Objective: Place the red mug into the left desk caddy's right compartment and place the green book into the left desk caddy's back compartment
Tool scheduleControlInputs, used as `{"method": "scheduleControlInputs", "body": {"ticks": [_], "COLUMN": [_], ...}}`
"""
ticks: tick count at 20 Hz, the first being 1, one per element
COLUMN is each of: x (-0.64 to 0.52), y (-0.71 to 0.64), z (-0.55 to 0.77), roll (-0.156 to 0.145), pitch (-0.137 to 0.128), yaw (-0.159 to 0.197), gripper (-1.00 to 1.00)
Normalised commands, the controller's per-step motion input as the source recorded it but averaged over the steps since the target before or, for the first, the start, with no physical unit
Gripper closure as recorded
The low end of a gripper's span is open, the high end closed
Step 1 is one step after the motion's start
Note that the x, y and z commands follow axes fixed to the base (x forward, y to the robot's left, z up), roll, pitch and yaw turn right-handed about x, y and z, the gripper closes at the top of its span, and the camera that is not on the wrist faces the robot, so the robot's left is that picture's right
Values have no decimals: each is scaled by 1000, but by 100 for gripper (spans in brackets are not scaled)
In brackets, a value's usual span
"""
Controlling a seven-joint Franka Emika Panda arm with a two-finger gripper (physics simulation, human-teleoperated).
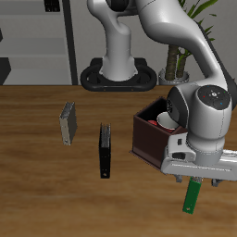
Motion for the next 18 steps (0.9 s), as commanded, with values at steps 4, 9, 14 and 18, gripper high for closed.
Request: {"method": "scheduleControlInputs", "body": {"ticks": [4,9,14,18], "x": [-4,-55,-95,-144], "y": [-56,-47,-116,-171], "z": [-154,7,206,511], "roll": [0,-8,-10,-23], "pitch": [20,2,-17,-53], "yaw": [-20,-4,9,-5], "gripper": [100,100,100,100]}}
